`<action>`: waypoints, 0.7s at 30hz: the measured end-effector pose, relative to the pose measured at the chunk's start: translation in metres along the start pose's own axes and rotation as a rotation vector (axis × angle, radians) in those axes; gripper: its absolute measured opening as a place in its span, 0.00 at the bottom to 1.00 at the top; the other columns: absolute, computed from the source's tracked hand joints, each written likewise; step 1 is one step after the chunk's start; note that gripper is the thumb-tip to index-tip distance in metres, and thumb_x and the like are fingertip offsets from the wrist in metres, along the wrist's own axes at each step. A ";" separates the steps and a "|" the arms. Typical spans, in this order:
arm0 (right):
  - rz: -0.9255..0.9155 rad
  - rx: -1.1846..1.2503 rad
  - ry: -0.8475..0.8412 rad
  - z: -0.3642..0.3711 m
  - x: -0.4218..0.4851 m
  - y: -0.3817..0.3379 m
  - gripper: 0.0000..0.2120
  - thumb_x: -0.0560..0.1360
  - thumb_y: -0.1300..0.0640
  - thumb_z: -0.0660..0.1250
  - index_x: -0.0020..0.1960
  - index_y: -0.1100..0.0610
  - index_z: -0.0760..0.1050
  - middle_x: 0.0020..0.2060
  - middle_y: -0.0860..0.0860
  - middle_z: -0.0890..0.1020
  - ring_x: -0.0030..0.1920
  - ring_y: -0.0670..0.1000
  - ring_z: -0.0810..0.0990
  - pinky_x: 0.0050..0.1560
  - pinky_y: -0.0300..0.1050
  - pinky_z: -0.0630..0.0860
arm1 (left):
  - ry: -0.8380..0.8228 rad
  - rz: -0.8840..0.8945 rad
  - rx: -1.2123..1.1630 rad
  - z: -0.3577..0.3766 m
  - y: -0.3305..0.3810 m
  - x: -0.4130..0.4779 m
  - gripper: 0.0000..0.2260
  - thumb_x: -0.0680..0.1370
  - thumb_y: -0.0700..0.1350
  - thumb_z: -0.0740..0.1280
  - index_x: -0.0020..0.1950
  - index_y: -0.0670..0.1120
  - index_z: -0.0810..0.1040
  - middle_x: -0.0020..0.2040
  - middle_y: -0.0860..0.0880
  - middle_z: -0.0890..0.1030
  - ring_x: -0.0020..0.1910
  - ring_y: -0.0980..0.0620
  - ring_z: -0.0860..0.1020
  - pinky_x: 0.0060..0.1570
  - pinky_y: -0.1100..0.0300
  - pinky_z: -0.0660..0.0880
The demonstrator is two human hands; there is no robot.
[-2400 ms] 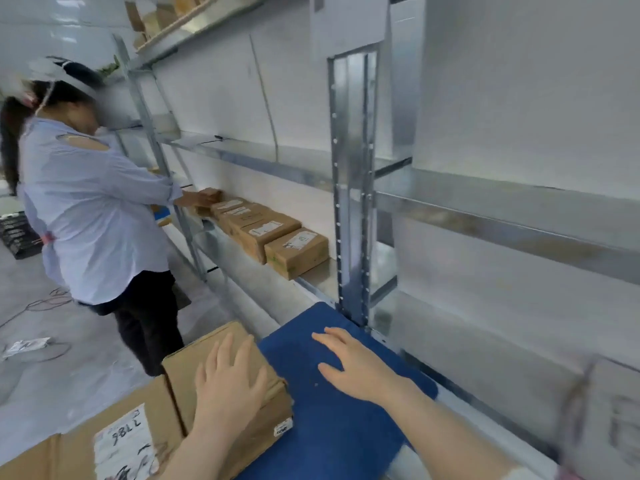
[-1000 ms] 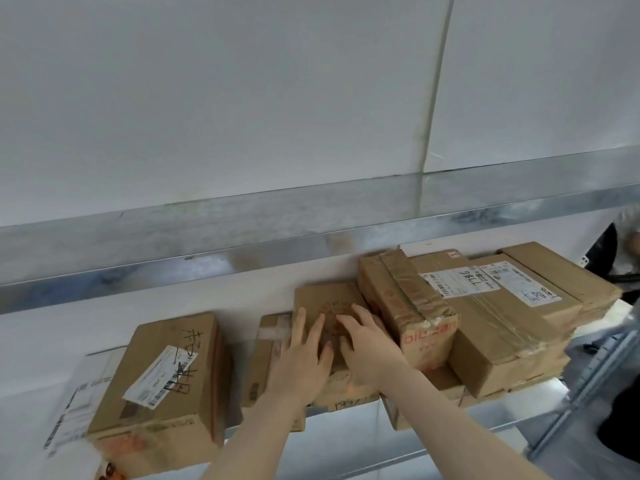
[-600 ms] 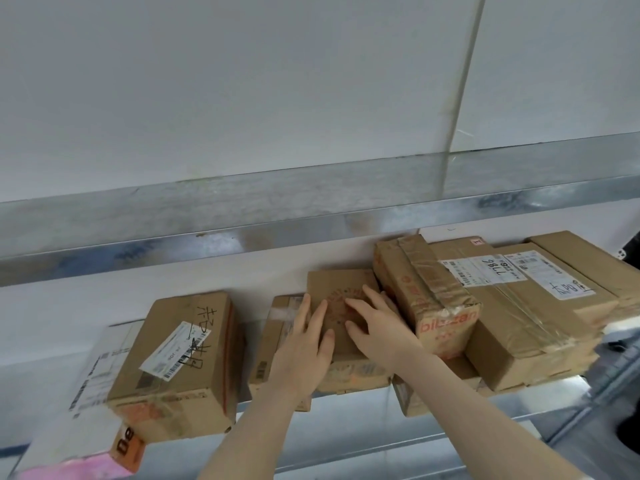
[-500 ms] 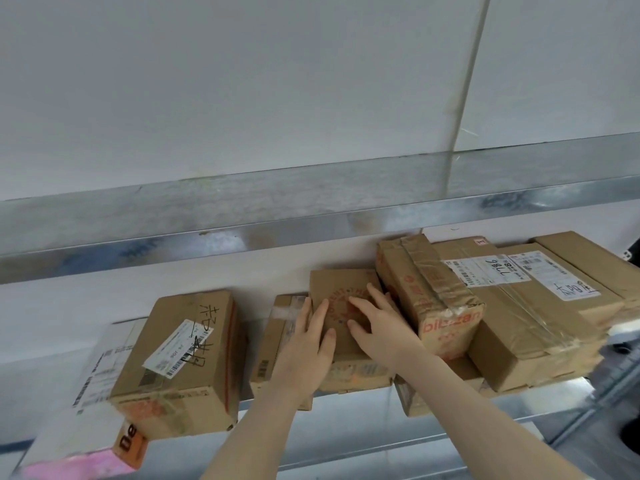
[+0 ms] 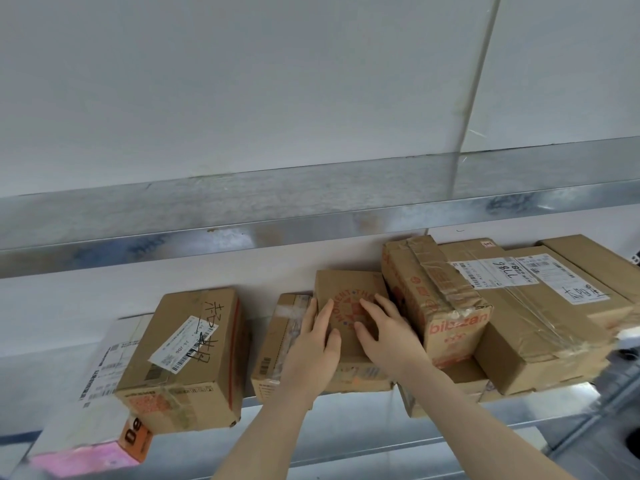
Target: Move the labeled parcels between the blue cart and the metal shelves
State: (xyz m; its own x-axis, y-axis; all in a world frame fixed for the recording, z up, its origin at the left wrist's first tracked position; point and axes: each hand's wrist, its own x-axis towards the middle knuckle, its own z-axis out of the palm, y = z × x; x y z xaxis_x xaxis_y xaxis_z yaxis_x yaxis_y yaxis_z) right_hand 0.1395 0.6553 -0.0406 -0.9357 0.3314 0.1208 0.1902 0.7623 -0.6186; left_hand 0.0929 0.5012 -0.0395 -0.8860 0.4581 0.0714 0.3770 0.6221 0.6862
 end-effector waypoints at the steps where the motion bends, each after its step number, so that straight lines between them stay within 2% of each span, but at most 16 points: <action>1: -0.006 0.005 0.002 0.000 -0.001 0.000 0.25 0.78 0.44 0.58 0.74 0.46 0.60 0.76 0.45 0.56 0.73 0.51 0.59 0.69 0.48 0.63 | 0.004 0.000 0.016 0.000 0.001 0.000 0.23 0.82 0.54 0.51 0.76 0.63 0.50 0.78 0.59 0.44 0.70 0.53 0.64 0.52 0.66 0.67; 5: -0.035 0.009 0.023 0.000 -0.005 -0.004 0.24 0.78 0.45 0.59 0.73 0.47 0.63 0.75 0.46 0.59 0.73 0.51 0.60 0.70 0.49 0.64 | 0.022 -0.007 0.045 -0.001 0.000 -0.003 0.23 0.82 0.53 0.51 0.76 0.61 0.50 0.78 0.60 0.42 0.68 0.54 0.67 0.48 0.67 0.69; 9: -0.065 -0.005 0.058 -0.002 -0.008 -0.013 0.24 0.78 0.45 0.59 0.73 0.46 0.63 0.75 0.45 0.60 0.73 0.52 0.61 0.69 0.49 0.64 | 0.059 -0.025 0.055 -0.007 0.001 -0.005 0.23 0.81 0.55 0.51 0.76 0.63 0.49 0.78 0.62 0.42 0.59 0.55 0.74 0.41 0.65 0.74; 13: -0.091 0.004 0.091 -0.009 -0.012 -0.029 0.24 0.78 0.44 0.58 0.73 0.45 0.63 0.74 0.44 0.61 0.72 0.53 0.62 0.68 0.49 0.66 | 0.118 -0.001 0.092 -0.022 0.006 -0.011 0.23 0.81 0.55 0.51 0.75 0.63 0.49 0.77 0.63 0.42 0.63 0.54 0.72 0.47 0.58 0.78; 17: -0.153 0.058 0.094 -0.011 -0.015 -0.058 0.23 0.78 0.44 0.59 0.72 0.46 0.66 0.74 0.46 0.63 0.71 0.54 0.64 0.69 0.52 0.66 | 0.169 0.005 0.125 -0.054 0.005 -0.023 0.23 0.80 0.56 0.51 0.75 0.62 0.51 0.77 0.63 0.43 0.65 0.50 0.72 0.55 0.50 0.76; 21: -0.259 0.124 0.046 0.004 -0.015 -0.107 0.23 0.78 0.45 0.59 0.71 0.47 0.67 0.73 0.47 0.65 0.71 0.53 0.65 0.69 0.56 0.66 | 0.273 -0.017 0.187 -0.103 -0.010 -0.043 0.24 0.80 0.55 0.52 0.76 0.60 0.52 0.78 0.61 0.45 0.69 0.49 0.67 0.59 0.52 0.72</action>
State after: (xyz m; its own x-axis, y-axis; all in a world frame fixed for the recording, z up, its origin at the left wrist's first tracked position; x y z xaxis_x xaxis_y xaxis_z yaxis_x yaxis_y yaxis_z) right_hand 0.1317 0.5666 0.0212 -0.9333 0.1617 0.3206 -0.0939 0.7519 -0.6525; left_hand 0.0997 0.4097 0.0249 -0.9229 0.2750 0.2696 0.3817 0.7457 0.5461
